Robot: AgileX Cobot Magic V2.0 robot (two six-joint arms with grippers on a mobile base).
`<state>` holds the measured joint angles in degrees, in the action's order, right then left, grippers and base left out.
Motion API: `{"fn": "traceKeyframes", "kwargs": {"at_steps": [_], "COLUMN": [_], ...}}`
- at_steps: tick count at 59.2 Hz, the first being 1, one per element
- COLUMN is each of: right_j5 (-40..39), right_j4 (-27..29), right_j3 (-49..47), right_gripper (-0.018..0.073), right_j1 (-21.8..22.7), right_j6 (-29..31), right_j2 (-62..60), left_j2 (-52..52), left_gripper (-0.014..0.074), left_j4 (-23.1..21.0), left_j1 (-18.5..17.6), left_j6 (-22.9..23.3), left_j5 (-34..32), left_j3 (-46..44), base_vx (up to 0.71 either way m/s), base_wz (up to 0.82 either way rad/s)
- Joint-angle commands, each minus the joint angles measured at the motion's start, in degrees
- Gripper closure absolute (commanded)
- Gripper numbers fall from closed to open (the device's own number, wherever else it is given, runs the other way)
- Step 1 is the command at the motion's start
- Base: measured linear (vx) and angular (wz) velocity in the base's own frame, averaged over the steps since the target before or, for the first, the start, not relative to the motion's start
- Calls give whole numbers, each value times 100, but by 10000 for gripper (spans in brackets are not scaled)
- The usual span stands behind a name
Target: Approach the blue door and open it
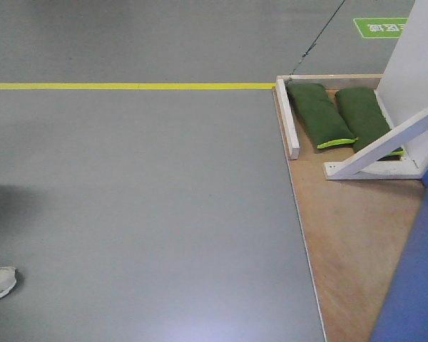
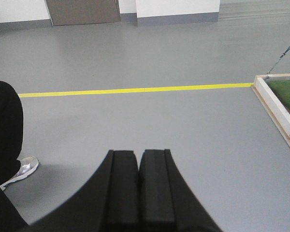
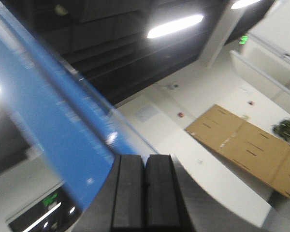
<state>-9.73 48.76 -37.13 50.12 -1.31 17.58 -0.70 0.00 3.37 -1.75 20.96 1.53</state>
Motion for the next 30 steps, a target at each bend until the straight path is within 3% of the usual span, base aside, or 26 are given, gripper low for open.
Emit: {"fn": "traceKeyframes", "kwargs": {"at_steps": [1,17,30], "right_j5": [-188,-44,589], "right_j4": [372,438,438], "right_j3": [-151,-151,-151], "right_gripper": [557,557,557], "right_j1": [427,490,490], "right_j6": [32,32,32], "right_j2": [316,1194,1451], "left_j2": [-83,-83,-83], "left_gripper": [526,526,526], "left_j4": [0,0,0], "left_j1": [-44,-44,-44], "left_j6": [18,18,18], "left_j5": [-447,-447,-447], "left_j3": [22,22,22], "base_vx": [0,0,0], "base_wz": [0,0,0]}}
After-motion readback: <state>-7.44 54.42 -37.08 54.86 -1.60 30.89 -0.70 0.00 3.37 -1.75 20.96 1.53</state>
